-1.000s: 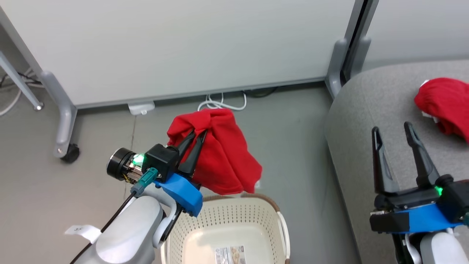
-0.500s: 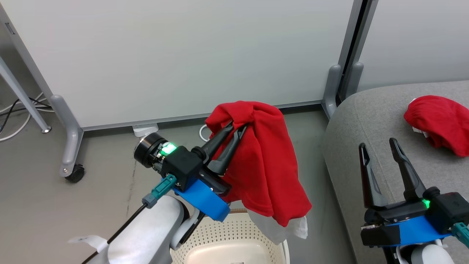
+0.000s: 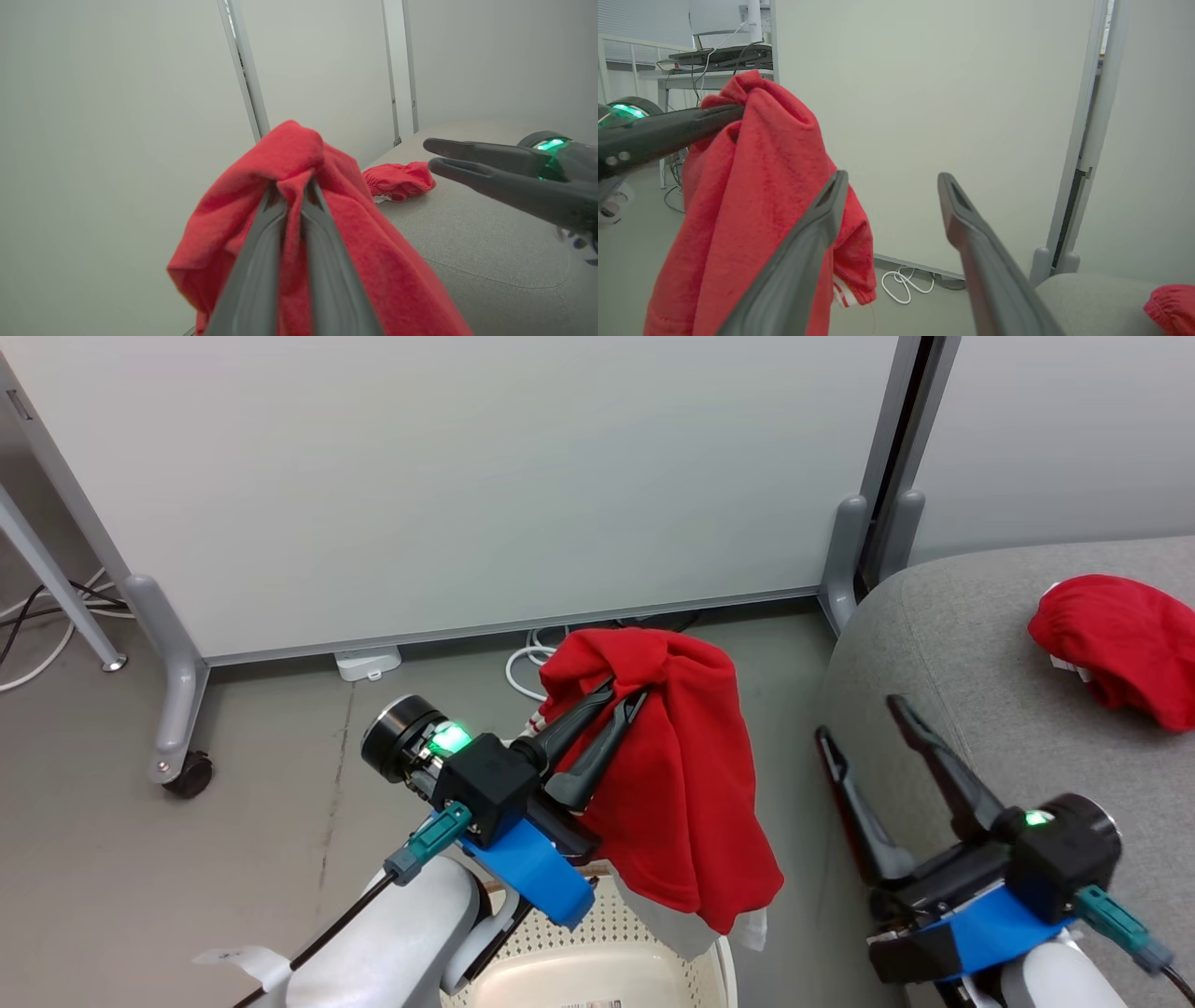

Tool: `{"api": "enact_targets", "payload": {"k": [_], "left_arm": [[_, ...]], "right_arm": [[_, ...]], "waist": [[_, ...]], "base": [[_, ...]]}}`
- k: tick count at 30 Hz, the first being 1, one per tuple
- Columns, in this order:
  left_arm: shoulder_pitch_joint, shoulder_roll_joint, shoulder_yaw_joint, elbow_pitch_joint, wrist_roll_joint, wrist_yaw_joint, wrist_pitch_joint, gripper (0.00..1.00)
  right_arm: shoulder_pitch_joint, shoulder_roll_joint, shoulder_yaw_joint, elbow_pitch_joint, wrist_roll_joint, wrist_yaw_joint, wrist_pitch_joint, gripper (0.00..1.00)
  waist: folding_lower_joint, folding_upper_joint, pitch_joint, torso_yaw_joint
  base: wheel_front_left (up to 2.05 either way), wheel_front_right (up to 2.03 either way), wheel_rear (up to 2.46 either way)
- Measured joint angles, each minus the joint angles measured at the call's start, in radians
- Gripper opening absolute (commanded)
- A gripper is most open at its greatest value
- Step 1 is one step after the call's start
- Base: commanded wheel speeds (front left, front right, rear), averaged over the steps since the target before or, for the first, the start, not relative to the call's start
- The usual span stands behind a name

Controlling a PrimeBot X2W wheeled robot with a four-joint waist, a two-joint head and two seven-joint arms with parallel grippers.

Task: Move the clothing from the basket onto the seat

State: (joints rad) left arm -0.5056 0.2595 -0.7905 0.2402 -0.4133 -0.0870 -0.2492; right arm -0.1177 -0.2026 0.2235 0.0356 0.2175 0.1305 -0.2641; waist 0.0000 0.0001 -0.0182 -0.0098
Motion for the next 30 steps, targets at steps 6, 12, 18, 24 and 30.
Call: {"api": "enact_targets", "payload": {"k": [6,12,18,24,30], "left_arm": [[-0.011,-0.006,-0.022,0.006,0.003,-0.007,0.0,0.0],[-0.019,-0.019,-0.053,0.005,0.01,-0.015,0.0,0.0],[-0.03,-0.034,-0.096,0.0,0.02,-0.023,-0.001,0.0],[-0.045,-0.044,-0.113,-0.003,0.023,-0.027,-0.001,0.0],[-0.053,-0.041,-0.109,-0.002,0.023,-0.026,-0.005,0.0]], "right_arm": [[-0.11,-0.101,0.189,0.061,0.069,0.0,0.0,1.0],[-0.255,-0.183,0.391,0.145,0.204,0.0,0.04,1.0],[-0.382,-0.255,0.612,0.192,0.351,0.0,0.061,1.0],[-0.439,-0.267,0.707,0.24,0.447,0.0,0.032,1.0],[-0.439,-0.246,0.715,0.281,0.489,0.0,0.007,0.0]], "waist": [[0.0,0.0,0.006,0.011],[0.0,0.0,0.013,0.032],[0.0,0.0,0.021,0.057],[0.0,0.0,0.036,0.074],[0.0,0.0,0.049,0.078]], "base": [[0.0,0.0,0.0],[0.0,0.0,0.0],[0.0,0.0,0.0],[0.0,0.0,0.0],[0.0,0.0,0.0]]}}
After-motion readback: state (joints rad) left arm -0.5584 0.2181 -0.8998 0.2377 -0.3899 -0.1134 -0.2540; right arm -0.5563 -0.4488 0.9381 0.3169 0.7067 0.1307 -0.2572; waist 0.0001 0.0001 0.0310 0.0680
